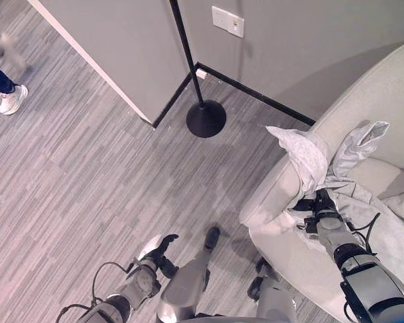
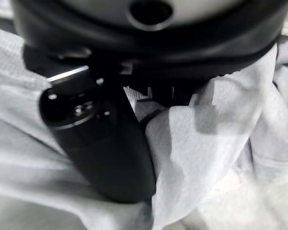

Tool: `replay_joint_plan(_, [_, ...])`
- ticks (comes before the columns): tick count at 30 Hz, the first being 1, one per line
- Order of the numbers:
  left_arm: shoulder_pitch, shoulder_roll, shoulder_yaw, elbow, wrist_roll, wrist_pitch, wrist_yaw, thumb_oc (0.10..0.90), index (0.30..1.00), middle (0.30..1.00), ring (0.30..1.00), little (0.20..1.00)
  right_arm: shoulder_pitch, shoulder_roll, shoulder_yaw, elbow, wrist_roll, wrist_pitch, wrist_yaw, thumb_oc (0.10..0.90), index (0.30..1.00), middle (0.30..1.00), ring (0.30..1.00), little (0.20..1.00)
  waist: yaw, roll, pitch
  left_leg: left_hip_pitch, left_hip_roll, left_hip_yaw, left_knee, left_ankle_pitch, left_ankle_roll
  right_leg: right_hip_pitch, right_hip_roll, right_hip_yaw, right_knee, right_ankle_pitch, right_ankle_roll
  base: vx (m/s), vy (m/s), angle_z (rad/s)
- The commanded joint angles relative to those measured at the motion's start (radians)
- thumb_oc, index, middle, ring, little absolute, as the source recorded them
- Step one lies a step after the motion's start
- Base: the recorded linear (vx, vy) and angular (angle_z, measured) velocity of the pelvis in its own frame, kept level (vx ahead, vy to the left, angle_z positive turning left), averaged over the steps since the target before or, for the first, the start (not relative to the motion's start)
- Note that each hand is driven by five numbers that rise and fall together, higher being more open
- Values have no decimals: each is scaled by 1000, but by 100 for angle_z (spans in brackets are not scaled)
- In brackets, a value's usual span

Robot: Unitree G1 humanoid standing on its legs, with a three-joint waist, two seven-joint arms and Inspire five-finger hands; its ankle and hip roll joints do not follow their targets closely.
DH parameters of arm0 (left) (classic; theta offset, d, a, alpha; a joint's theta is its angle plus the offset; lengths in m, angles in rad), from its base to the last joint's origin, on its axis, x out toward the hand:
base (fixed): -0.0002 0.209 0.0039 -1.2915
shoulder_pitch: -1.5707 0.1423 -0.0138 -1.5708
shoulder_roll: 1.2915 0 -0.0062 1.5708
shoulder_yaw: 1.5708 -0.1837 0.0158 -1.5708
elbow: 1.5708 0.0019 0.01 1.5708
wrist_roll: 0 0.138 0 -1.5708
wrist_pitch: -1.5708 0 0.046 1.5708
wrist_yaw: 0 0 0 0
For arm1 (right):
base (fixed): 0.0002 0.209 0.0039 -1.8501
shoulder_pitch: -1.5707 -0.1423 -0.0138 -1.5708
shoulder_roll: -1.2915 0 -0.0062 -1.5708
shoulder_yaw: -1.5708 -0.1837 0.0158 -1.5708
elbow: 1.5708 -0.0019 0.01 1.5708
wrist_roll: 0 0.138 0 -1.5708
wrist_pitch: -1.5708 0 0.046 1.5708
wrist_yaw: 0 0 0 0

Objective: Hang the clothes on the sofa on the clothes rack.

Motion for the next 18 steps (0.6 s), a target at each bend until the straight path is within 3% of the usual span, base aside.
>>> replay_joint_plan(1, [8,-9,-24,62,17,-13,16,800,900,900,900,900,-16,68,-47,-317,61,-138,-5,400,300,300,300,300,14,-71,-68,-7,13,-13,-39,-49,-18,102,-132,5,31,-1,110,37,-23,-5])
replay_joint_plan(6, [22,-12,-12,71,32,-7,11,800,900,900,900,900,63,75,-113,-559,77,-182,-27,400,300,300,300,300,6,-99,-108,17,19,-13,-39,-55,-14,129,-128,5,26,-6,110,37,-16,-5])
replay_joint_plan(7, [28,-8,-13,64,46,-6,10,800,900,900,900,900,89,80,-158,-704,97,-225,-39,400,300,300,300,300,7,-110,-131,36,23,-12,-39,-62,-13,149,-126,2,24,-13,112,62,-26,-11])
replay_joint_plan(11, [42,6,-3,29,54,-11,5,800,900,900,900,900,116,83,-215,-875,85,-273,-60,400,300,300,300,300,16,-125,-171,63,27,-18,-39,-70,-12,180,-126,-6,20,-22,112,73,-25,-10])
replay_joint_plan(12, [57,21,29,-26,23,-20,6,800,900,900,900,900,118,85,-251,-978,58,-292,-84,400,300,300,300,300,29,-135,-200,83,29,-19,-39,-77,-13,204,-124,-11,18,-28,112,75,-22,0])
replay_joint_plan(15, [73,34,61,-85,-21,-24,11,800,900,900,900,900,113,94,-272,-1045,43,-300,-114,400,300,300,300,300,40,-145,-227,101,31,-23,-39,-83,-11,223,-123,-14,17,-34,111,77,-17,3])
replay_joint_plan(18, [104,61,146,-278,-183,-22,24,800,900,900,900,900,58,100,-282,-1105,9,-285,-166,400,300,300,300,300,67,-172,-280,140,32,-29,-39,-93,-11,267,-120,-26,22,-49,109,87,-18,10])
